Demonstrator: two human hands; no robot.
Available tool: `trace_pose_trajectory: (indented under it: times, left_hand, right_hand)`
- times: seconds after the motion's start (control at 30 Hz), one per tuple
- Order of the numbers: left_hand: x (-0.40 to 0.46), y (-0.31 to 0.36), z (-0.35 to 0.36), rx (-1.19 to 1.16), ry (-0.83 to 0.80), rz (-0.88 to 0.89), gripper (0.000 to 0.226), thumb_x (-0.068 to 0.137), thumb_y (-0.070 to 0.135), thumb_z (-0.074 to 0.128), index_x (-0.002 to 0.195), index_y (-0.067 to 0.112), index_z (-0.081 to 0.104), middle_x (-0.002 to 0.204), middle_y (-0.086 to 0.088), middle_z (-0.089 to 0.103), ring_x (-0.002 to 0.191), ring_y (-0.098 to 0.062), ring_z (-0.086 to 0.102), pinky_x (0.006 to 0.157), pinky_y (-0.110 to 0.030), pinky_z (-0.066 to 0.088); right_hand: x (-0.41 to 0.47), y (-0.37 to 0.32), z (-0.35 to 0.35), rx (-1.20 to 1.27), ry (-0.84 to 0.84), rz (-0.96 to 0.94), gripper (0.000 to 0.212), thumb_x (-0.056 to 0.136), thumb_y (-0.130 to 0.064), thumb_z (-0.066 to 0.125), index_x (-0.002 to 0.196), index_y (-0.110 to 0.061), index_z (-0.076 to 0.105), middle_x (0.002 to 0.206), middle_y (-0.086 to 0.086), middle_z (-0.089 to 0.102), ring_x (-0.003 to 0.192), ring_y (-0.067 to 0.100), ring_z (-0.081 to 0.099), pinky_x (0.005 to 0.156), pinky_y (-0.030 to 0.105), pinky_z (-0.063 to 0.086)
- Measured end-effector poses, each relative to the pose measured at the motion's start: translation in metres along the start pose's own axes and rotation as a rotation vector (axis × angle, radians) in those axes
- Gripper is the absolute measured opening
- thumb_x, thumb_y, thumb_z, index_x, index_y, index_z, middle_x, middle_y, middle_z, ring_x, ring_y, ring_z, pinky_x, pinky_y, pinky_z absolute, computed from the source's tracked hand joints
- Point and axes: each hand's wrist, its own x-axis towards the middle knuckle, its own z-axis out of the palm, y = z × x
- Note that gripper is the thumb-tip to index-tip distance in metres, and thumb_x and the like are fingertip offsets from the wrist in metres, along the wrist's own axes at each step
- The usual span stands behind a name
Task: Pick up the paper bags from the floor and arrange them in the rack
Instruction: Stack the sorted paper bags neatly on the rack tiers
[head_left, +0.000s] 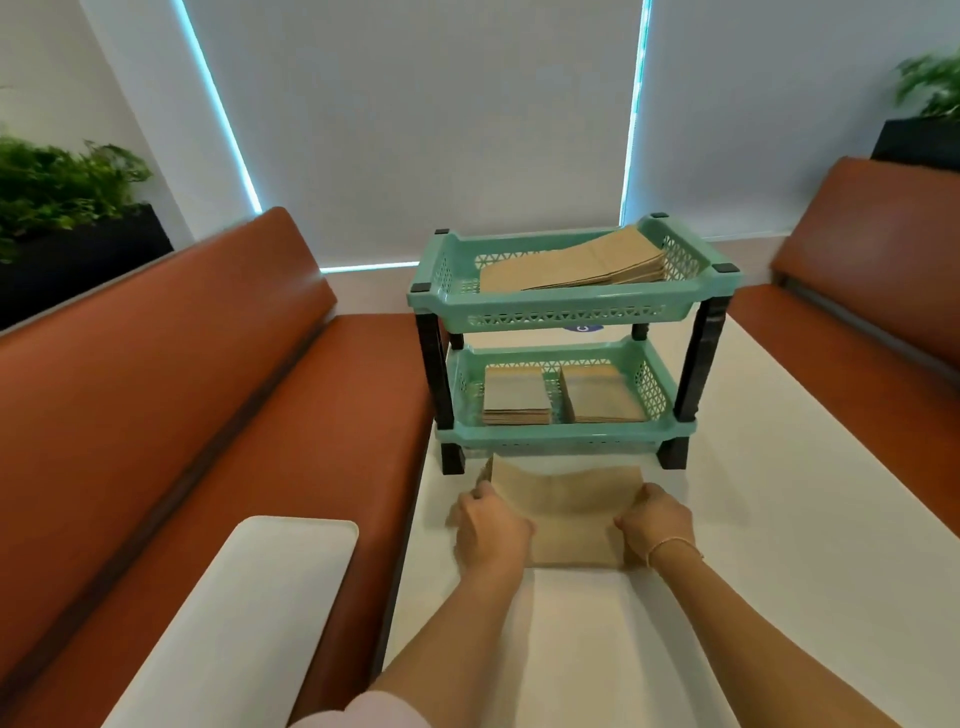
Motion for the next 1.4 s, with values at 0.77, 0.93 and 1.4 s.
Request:
trace_pose_trajectory:
  times: [0.77,0.93,1.4]
  left_hand:
    - [-0.009,0.010,0.013,0.350,0.197,0.280,0.051,0.093,0.016,0.051,0.139,0.009,0.031,0.138,-0.010,0.043,0.124,-0.023,0.041,0.103,-0.031,0.038]
    - [-0.013,0.013,0.005,-0.012,0.089,0.183,0.070,0.089,0.008,0.058,0.146,0.013,0.019,0.136,-0.007,0.045,0.122,-0.022,0.048,0.097,-0.032,0.046]
    - [-0.036,-0.018,-0.048,-0.970,-0.326,0.161,0.039,0.081,0.005,0.070,0.116,0.016,0.056,0.104,0.000,0.067,0.097,-0.016,0.063,0.071,-0.021,0.051]
  right_hand:
    - [0.015,-0.002,0.009,-0.117,-0.022,0.002,0.032,0.084,-0.009,0.056,0.115,-0.002,0.049,0.111,0.018,0.059,0.102,0.032,0.057,0.077,0.031,0.046]
    - [0.012,0.004,0.012,-0.108,0.029,0.030,0.031,0.090,-0.014,0.049,0.119,-0.003,0.049,0.118,0.018,0.050,0.109,0.032,0.050,0.090,0.034,0.044]
    - [-0.039,0.026,-0.045,0.725,-0.023,0.025,0.047,0.079,0.006,0.062,0.124,-0.004,0.053,0.102,0.013,0.060,0.093,0.031,0.056,0.091,0.048,0.050]
